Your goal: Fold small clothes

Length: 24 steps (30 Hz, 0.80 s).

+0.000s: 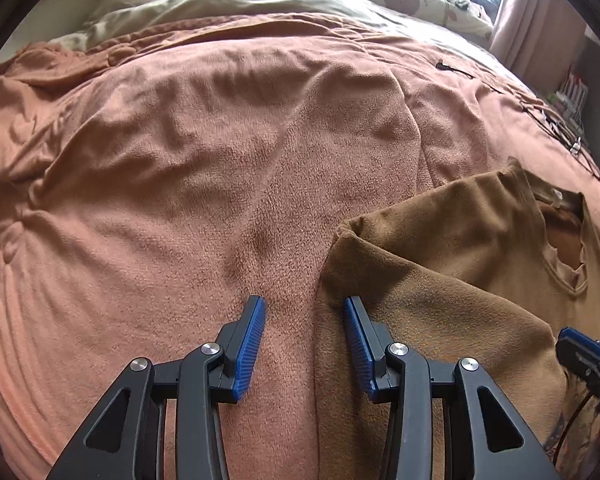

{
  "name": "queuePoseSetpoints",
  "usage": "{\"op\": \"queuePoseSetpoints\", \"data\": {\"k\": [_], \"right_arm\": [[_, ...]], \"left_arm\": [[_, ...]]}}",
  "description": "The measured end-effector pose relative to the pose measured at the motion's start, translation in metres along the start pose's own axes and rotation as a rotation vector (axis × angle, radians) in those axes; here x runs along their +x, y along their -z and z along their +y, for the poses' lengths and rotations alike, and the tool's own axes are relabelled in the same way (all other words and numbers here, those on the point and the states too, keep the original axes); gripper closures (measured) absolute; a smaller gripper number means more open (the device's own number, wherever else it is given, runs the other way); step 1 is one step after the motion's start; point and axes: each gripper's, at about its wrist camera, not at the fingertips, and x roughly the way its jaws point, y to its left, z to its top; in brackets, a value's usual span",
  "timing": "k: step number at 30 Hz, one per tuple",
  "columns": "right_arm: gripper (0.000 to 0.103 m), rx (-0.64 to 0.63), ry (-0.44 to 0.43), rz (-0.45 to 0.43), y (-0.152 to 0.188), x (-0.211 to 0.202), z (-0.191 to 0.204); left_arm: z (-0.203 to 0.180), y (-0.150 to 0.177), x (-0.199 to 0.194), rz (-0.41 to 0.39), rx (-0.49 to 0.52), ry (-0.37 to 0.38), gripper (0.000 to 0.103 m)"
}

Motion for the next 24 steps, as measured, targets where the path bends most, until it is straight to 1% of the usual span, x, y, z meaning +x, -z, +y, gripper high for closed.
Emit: {"op": "queuePoseSetpoints", "data": {"k": [2,6,7,9,10,11,13,16,18,19,20,22,24], "right_arm": [[0.065,-0.019,0.007,-0.005,-0.001,0.002,0.002],[0.065,-0.026,-0.022,0.011,-0.006,0.012,0.006],[0.067,-0.037,-0.016,0.009,-0.007,0.015,0.008],[0.084,-0.065,0.003,0.009,-0.008,0.018,0.013],[0.098,-0.074,0.004,0.016,-0.008,0.020,0.014],[0.101,-0.067,-0.001,0.017,-0.007,0.018,0.012],[0.103,-0.050,-0.004,-0.003,-0.008,0.010,0.010],[0.103,-0.043,0.029,-0.059,-0.010,-0.007,0.006],[0.103,-0.034,0.051,-0.069,-0.008,-0.010,0.006],[0.103,-0.054,0.098,-0.068,-0.007,-0.007,0.008],[0.103,-0.054,0.110,-0.055,-0.005,-0.002,0.009],[0.102,-0.003,0.065,-0.006,-0.005,0.007,0.005],[0.100,0.020,0.044,0.009,-0.004,0.005,0.002]], "left_arm": [[-0.002,-0.001,0.002,-0.001,0.011,-0.017,0.059],[-0.006,-0.002,0.004,-0.003,0.029,-0.047,0.059],[-0.006,-0.002,0.005,-0.003,0.032,-0.050,0.059],[-0.006,-0.003,0.005,-0.004,0.036,-0.053,0.060],[-0.006,-0.004,0.006,-0.005,0.039,-0.054,0.060],[-0.006,-0.004,0.006,-0.006,0.041,-0.055,0.060],[-0.006,-0.005,0.006,-0.008,0.045,-0.057,0.060],[-0.007,-0.005,0.007,-0.014,0.059,-0.064,0.060],[-0.008,-0.005,0.008,-0.018,0.061,-0.068,0.060],[-0.008,-0.005,0.008,-0.018,0.060,-0.071,0.060],[-0.008,-0.005,0.008,-0.017,0.060,-0.072,0.060],[-0.008,-0.006,0.004,-0.010,0.057,-0.072,0.059],[-0.006,-0.005,-0.003,-0.008,0.048,-0.074,0.059]]}}
